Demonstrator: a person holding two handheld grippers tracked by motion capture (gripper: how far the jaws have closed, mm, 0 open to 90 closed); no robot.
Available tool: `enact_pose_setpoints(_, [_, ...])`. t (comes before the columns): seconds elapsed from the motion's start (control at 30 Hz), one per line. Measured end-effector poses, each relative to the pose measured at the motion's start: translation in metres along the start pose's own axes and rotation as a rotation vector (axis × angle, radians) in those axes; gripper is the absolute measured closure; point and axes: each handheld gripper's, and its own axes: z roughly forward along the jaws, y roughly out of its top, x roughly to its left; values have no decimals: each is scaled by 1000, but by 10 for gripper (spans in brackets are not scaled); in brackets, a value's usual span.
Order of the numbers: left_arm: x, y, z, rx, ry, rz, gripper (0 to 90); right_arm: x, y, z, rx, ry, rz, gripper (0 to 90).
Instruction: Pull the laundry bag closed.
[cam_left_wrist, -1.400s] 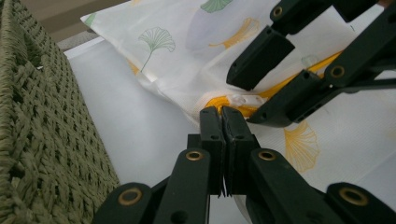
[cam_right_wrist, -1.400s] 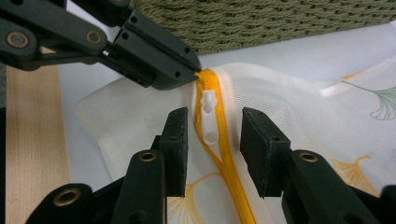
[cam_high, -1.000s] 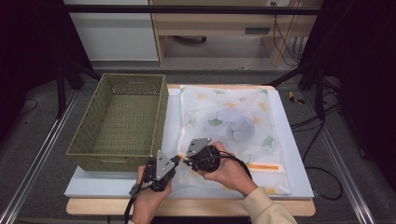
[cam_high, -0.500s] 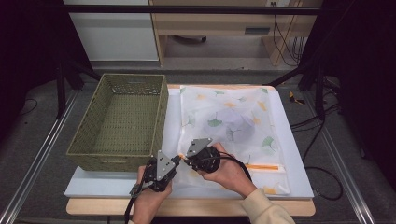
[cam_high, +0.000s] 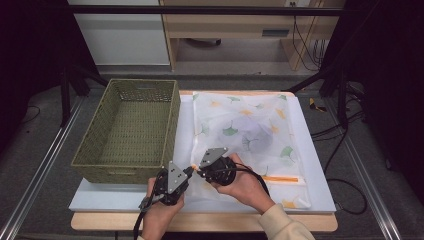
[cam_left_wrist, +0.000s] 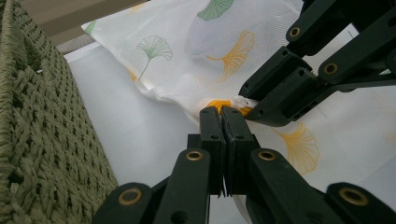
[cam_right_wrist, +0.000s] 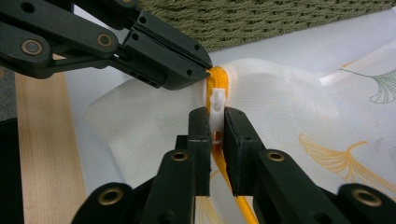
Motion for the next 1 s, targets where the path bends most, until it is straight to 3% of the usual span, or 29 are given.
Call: enact_pose_setpoints(1.0, [-2,1,0,-1,0,9,882,7,0,-2,16,-38,36,841])
